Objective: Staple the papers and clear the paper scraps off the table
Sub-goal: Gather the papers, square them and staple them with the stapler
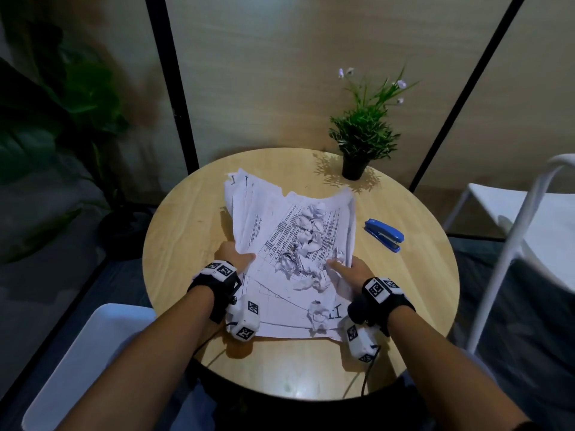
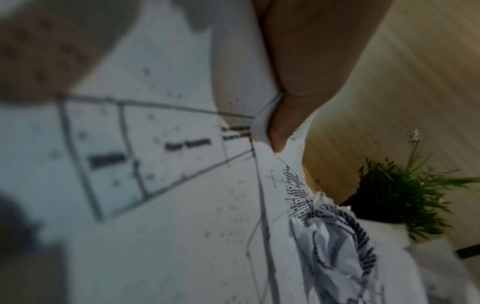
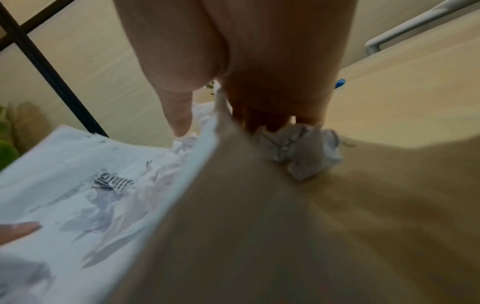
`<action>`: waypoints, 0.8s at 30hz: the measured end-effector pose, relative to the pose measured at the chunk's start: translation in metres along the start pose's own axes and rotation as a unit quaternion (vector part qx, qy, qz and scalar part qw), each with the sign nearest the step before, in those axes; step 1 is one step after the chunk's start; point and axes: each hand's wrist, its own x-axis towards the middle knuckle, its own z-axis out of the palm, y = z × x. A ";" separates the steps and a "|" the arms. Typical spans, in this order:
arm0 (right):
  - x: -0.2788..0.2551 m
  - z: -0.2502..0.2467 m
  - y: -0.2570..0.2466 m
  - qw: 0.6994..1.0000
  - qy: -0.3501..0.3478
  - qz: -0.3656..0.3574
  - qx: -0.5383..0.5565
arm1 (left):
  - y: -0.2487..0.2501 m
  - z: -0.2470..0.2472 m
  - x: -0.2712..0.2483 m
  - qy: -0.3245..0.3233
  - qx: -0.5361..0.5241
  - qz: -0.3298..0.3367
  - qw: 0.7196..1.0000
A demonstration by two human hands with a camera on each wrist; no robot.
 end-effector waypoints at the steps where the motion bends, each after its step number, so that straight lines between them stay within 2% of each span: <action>1: 0.002 -0.002 0.001 1.000 0.004 0.002 0.005 | 0.003 -0.002 -0.001 0.004 -0.010 0.008 1.000; 6: -0.003 -0.009 -0.006 0.997 0.010 0.036 -0.067 | 0.024 -0.024 -0.015 0.042 -0.038 0.054 0.997; 11: -0.010 -0.009 -0.017 0.996 0.026 0.039 -0.078 | 0.041 -0.049 -0.025 0.081 -0.026 0.098 0.992; 15: -0.014 -0.010 -0.025 0.994 0.027 0.033 -0.100 | 0.052 -0.066 -0.029 0.110 -0.004 0.118 0.987; 20: -0.022 -0.014 -0.033 0.995 0.039 0.024 -0.092 | 0.068 -0.085 -0.036 0.131 -0.037 0.154 0.979; 24: -0.024 -0.018 -0.040 0.996 0.053 -0.009 -0.068 | 0.079 -0.101 -0.040 0.164 -0.097 0.176 0.966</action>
